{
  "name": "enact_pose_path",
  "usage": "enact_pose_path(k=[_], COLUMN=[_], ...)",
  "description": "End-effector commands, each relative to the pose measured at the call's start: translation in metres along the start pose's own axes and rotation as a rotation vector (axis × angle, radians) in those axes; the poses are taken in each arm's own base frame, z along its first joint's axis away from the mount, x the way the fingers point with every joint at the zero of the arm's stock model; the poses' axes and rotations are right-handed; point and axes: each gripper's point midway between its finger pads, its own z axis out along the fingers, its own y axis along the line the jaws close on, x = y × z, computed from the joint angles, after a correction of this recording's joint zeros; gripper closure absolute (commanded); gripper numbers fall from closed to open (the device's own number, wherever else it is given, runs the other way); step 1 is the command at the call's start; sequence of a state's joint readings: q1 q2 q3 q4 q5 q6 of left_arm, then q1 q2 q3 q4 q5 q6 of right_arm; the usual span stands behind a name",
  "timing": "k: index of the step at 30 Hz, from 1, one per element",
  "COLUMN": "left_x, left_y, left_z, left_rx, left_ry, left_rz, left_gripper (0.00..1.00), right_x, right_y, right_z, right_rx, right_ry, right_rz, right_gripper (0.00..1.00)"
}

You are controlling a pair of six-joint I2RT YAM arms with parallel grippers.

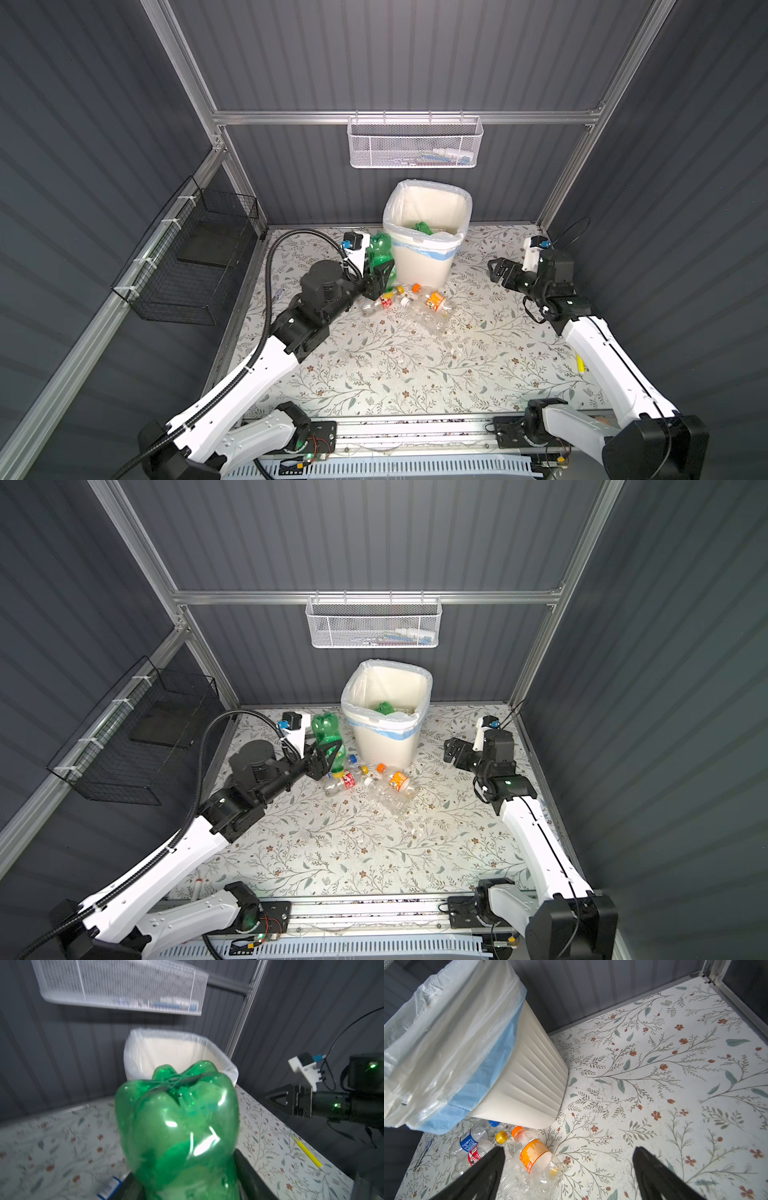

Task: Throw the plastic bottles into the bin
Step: 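Lift the green soda bottle with the left gripper over the bin and release, then withdraw the left gripper while the right gripper reaches to the clear white-capped bottle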

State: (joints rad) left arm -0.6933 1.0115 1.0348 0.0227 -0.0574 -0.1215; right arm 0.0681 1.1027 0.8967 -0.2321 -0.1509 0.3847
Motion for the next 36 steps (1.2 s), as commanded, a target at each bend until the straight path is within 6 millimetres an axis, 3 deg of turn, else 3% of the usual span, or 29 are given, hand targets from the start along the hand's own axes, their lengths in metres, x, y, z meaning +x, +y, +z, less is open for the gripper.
enact_pose_path(k=[1,7,10,12,15,18,19,20,23,30,33,36], left_x=[-0.082,-0.156,-0.178,-0.185,-0.195,-0.179,-0.167,-0.165,-0.171,-0.172,-0.151,-0.113], left_y=[-0.008,-0.031,-0.046,-0.047,-0.033,-0.021,-0.012,-0.006,0.013,0.066,0.083,0.109], left_z=[-0.027,-0.085,-0.081,-0.05,0.027,0.103,0.12,0.125,0.12,0.071,0.057,0.052], left_rx=[-0.012,0.043,0.09,0.085,0.026,-0.01,-0.032,-0.045,-0.045,-0.173,-0.24,-0.294], left_ry=[-0.287,-0.695,-0.757,-0.718,-0.539,-0.242,-0.16,-0.133,-0.158,-0.19,-0.147,-0.057], left_rz=[0.229,0.332,0.398,0.41,0.339,0.287,0.275,0.259,0.187,0.106,0.106,0.078], left_gripper=[0.42,0.42,0.41,0.39,0.33,0.08,0.01,0.0,0.0,0.0,0.0,0.0], right_x=[-0.005,-0.005,-0.007,-0.008,-0.005,0.002,0.004,0.008,0.019,0.042,0.05,0.068], right_y=[0.002,0.003,0.004,0.005,0.008,0.011,0.011,0.011,0.01,0.017,0.03,0.048], right_z=[-0.001,-0.007,-0.011,-0.011,-0.008,-0.005,-0.006,-0.005,-0.006,-0.001,0.0,0.004], right_rx=[-0.012,-0.026,-0.032,-0.042,-0.059,-0.066,-0.066,-0.065,-0.059,-0.073,-0.107,-0.166], right_ry=[-0.016,-0.048,-0.075,-0.084,-0.069,-0.032,-0.02,-0.004,0.049,0.155,0.188,0.244], right_rz=[0.001,0.01,0.011,0.016,0.028,0.02,0.012,0.004,-0.021,-0.094,-0.161,-0.256], right_gripper=[0.02,0.02,0.02,0.02,0.02,0.02,0.02,0.02,0.02,0.02,0.02,0.02])
